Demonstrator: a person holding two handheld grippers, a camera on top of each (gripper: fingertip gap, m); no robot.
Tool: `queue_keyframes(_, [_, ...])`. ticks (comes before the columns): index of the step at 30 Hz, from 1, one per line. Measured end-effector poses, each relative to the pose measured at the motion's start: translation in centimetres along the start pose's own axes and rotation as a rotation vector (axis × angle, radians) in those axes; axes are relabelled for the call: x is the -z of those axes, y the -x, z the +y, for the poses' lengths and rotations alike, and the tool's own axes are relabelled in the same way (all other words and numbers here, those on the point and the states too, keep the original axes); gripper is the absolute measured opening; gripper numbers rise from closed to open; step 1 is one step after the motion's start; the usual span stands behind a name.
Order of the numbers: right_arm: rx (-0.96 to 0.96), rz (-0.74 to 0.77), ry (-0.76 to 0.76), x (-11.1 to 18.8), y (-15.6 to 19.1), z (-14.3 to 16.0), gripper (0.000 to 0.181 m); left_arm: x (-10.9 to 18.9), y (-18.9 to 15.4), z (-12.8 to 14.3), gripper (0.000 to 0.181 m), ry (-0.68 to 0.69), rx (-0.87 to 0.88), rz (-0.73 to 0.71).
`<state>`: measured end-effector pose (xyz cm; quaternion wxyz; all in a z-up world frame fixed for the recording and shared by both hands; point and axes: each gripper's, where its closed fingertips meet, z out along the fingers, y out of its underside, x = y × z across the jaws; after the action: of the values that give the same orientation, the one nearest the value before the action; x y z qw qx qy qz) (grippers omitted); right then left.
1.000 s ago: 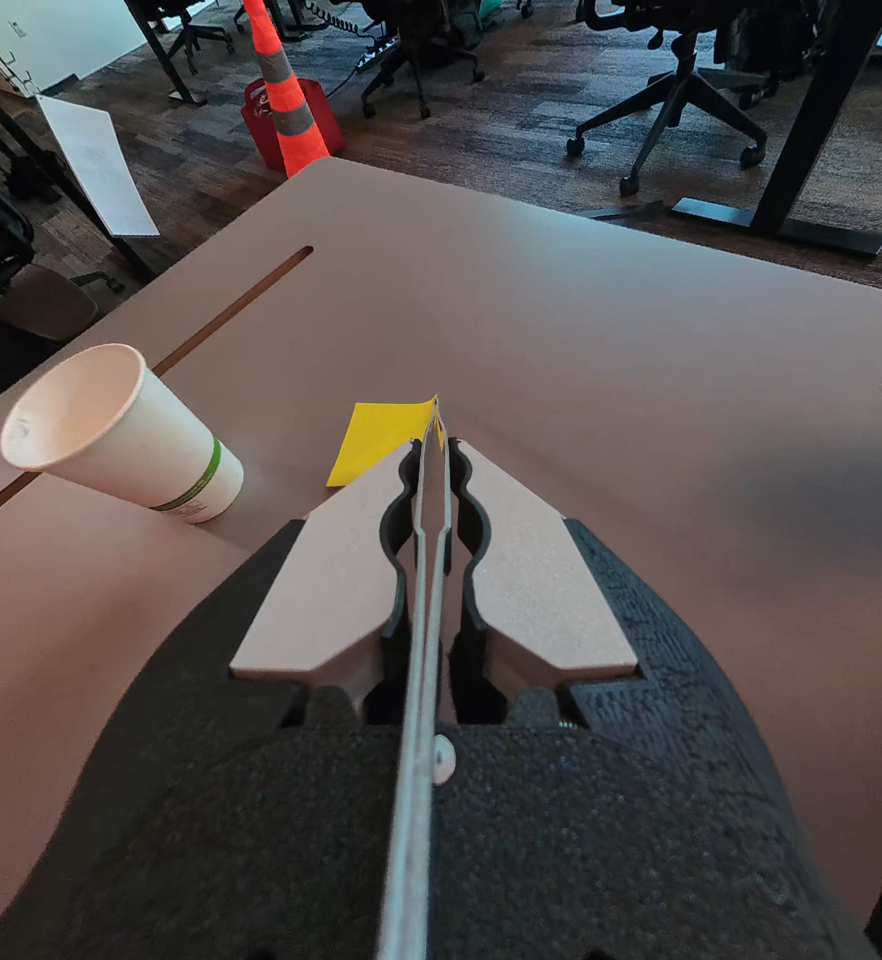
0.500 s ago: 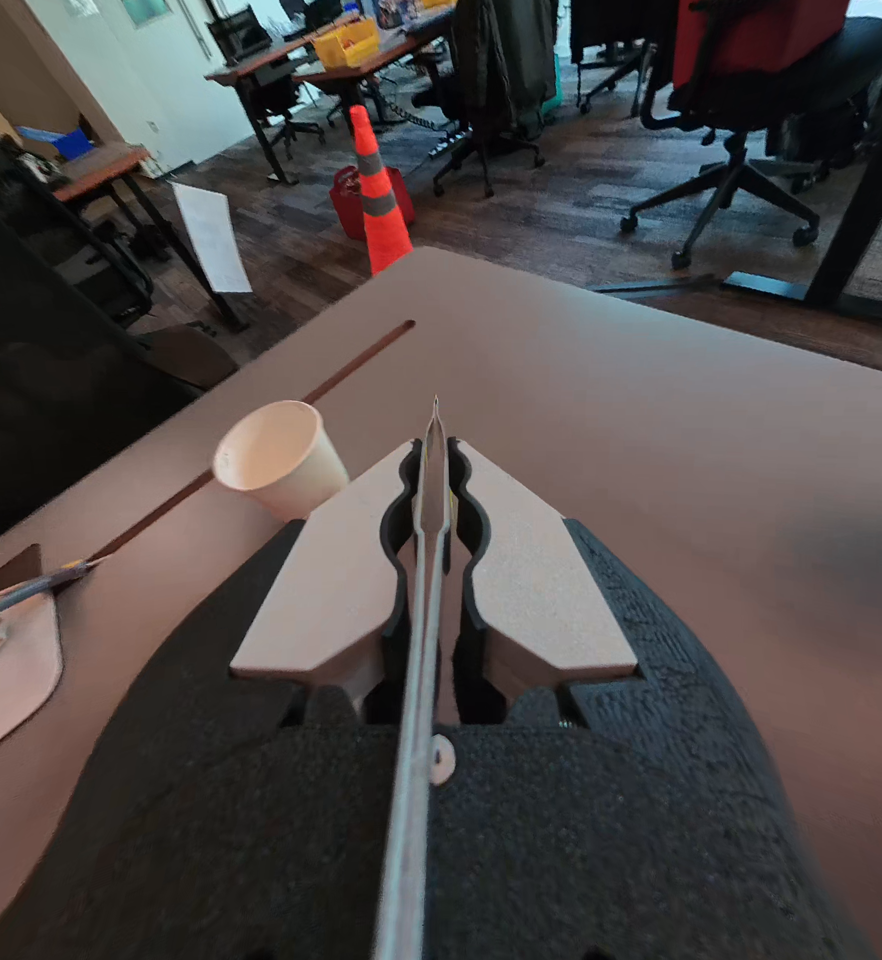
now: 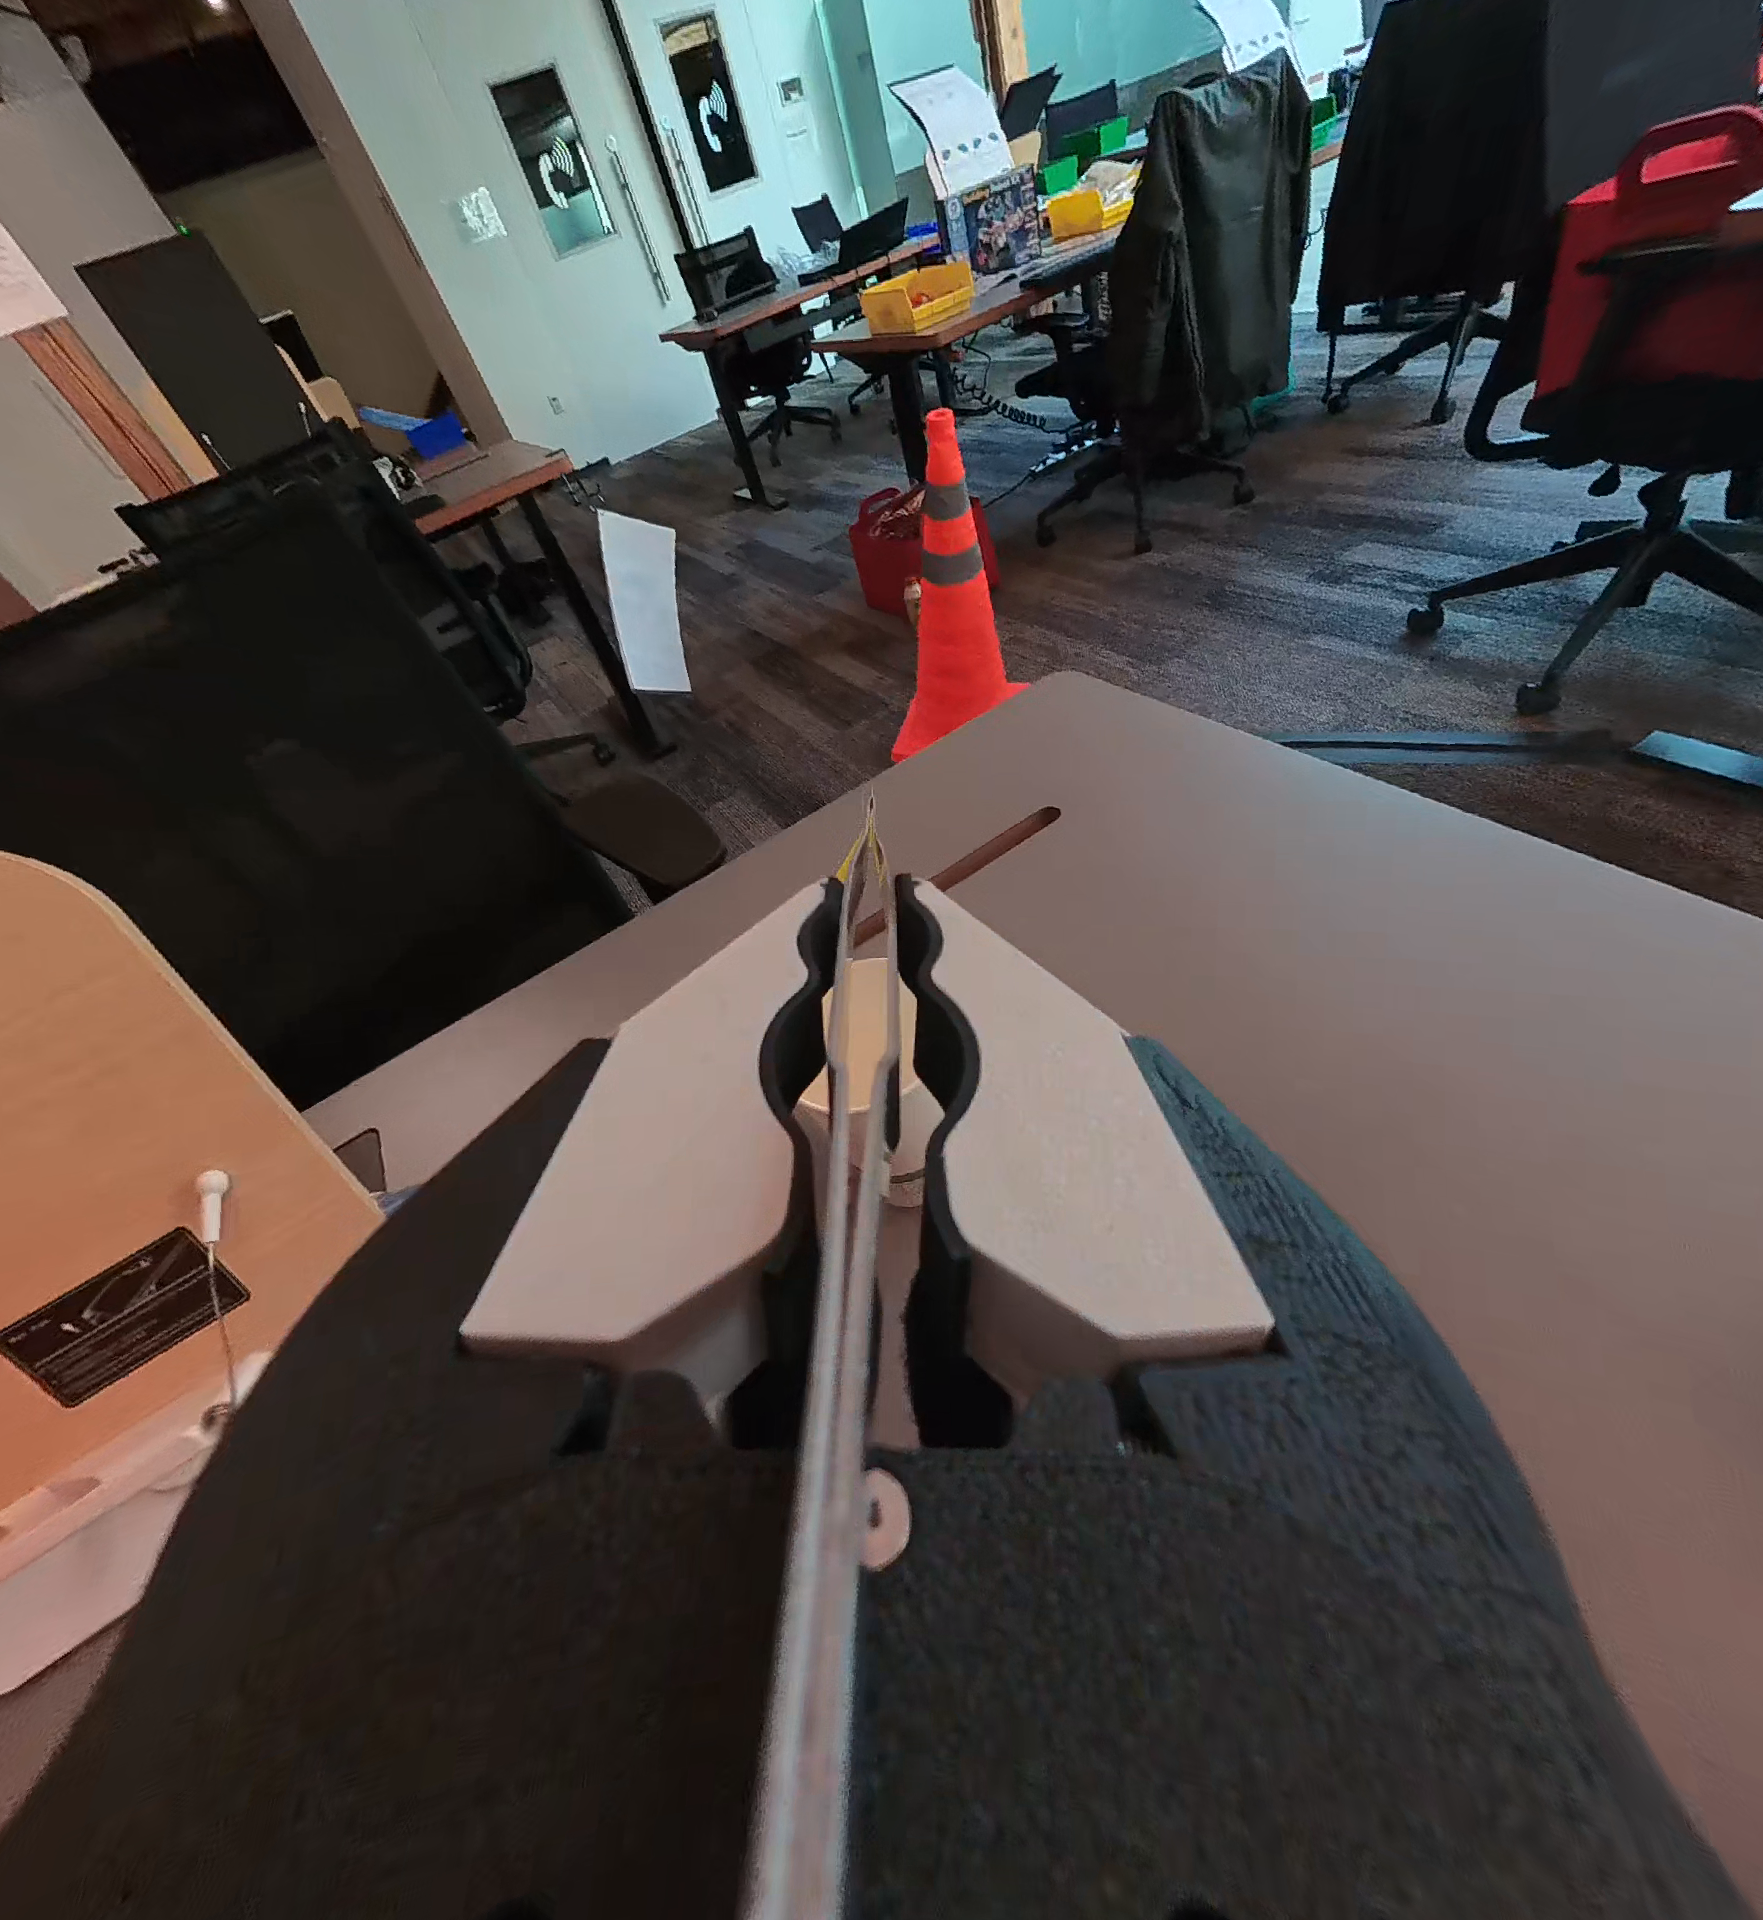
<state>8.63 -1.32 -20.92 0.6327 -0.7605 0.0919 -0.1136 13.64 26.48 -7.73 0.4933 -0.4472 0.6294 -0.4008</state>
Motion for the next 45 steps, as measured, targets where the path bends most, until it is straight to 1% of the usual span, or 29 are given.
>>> queue_keyframes(13, [-0.002,-0.001,0.003,0.0,-0.1,0.1,0.059,-2.1,0.9,5.6,0.010,0.106,0.141,0.029])
queue_keyframes(21, [-0.001,-0.003,0.008,-0.1,-0.1,0.2,0.059,-3.1,1.7,7.3,0.011,0.153,0.222,0.023])
queue_keyframes(27, [-0.001,-0.002,0.008,-0.1,-0.1,0.2,0.059,-4.0,1.1,8.7,0.012,0.222,0.241,0.055])
queue_keyframes(30, [-0.001,-0.002,0.007,-0.1,-0.1,0.2,0.059,-4.2,1.0,9.0,0.016,0.243,0.262,0.061])
queue_keyframes(35, [-0.003,-0.004,0.005,-0.1,-0.1,0.2,0.059,-3.6,1.5,7.6,0.019,0.192,0.291,0.039])
queue_keyframes(39, [-0.001,-0.003,0.003,-0.1,-0.1,0.1,0.059,-2.0,1.8,5.3,0.019,0.136,0.285,0.027])
queue_keyframes(42, [0.002,0.003,-0.002,0.0,-0.1,0.0,0.059,0.8,1.7,2.8,0.019,0.081,0.270,0.012])
queue_keyframes(45, [-0.014,0.007,-0.017,0.1,-0.2,-0.3,0.058,4.9,0.4,0.9,0.019,0.010,0.279,0.015])
